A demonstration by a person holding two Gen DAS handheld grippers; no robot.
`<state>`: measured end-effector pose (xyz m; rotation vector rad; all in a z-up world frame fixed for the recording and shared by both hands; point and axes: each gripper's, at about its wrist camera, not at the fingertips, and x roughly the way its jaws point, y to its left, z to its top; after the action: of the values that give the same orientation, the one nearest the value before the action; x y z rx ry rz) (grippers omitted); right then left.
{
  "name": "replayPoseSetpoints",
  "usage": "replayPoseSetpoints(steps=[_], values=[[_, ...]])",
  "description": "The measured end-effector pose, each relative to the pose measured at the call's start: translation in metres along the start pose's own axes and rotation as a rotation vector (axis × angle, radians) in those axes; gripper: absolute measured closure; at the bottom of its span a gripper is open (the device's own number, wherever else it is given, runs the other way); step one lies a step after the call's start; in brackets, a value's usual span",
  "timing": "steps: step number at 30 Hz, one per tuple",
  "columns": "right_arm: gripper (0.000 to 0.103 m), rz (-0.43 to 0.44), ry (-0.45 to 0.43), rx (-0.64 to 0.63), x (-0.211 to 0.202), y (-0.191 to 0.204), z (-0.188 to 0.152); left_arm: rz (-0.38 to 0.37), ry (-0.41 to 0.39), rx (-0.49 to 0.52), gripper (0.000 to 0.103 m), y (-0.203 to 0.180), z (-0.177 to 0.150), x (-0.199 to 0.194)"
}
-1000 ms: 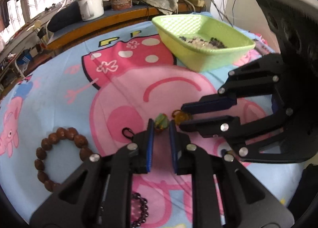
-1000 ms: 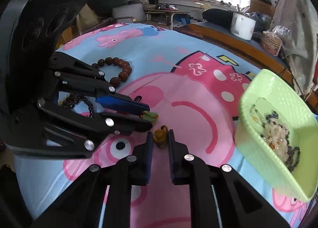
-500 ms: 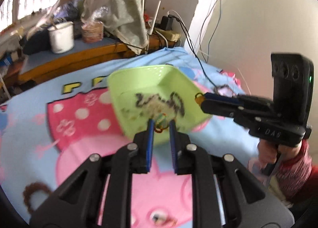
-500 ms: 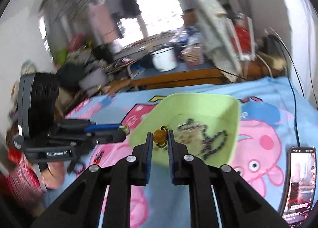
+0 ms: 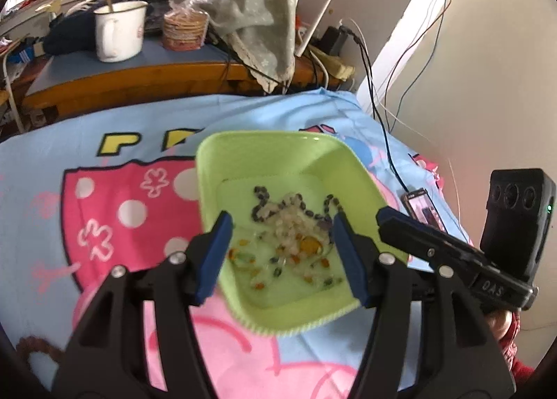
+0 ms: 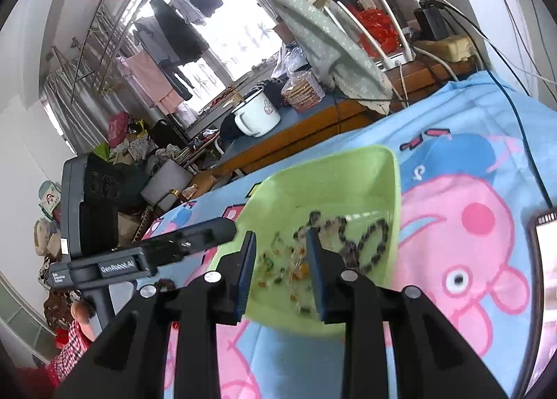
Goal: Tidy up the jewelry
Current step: 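Grasp the small gold loop with the right tool while the left tool approaches the red heart charm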
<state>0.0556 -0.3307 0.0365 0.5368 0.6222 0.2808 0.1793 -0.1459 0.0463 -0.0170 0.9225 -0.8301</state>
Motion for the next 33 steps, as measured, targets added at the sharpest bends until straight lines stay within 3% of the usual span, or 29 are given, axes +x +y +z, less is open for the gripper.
replayPoseSetpoints(steps=[5, 12, 16, 20, 24, 27, 30, 33], values=[[0.103, 0.080, 0.025, -0.088, -0.012, 0.026, -0.026, -0.010, -0.049, 0.002, 0.045, 0.011, -0.034, -0.045], [0.103, 0.075, 0.225, -0.272, 0.007, 0.070, -0.090, 0.026, -0.072, 0.018, 0.045, 0.031, -0.097, -0.095], [0.103, 0.080, 0.327, -0.391, 0.021, 0.100, -0.121, 0.088, -0.102, 0.011, 0.045, 0.049, -0.130, -0.123], [0.103, 0.018, 0.368, -0.537, 0.034, 0.127, -0.140, 0.133, -0.156, -0.107, 0.045, 0.093, -0.145, -0.157], [0.103, -0.057, 0.364, -0.609, 0.047, 0.135, -0.145, 0.165, -0.183, -0.145, 0.046, 0.112, -0.150, -0.175], [0.103, -0.090, 0.347, -0.627, 0.049, 0.133, -0.142, 0.171, -0.175, -0.082, 0.045, 0.099, -0.147, -0.169], [0.103, -0.183, 0.316, -0.564, 0.055, 0.116, -0.125, 0.184, -0.126, 0.008, 0.045, 0.078, -0.141, -0.144], [0.103, -0.306, 0.264, -0.490, 0.049, 0.093, -0.108, 0.246, -0.044, 0.072, 0.045, 0.063, -0.133, -0.107]])
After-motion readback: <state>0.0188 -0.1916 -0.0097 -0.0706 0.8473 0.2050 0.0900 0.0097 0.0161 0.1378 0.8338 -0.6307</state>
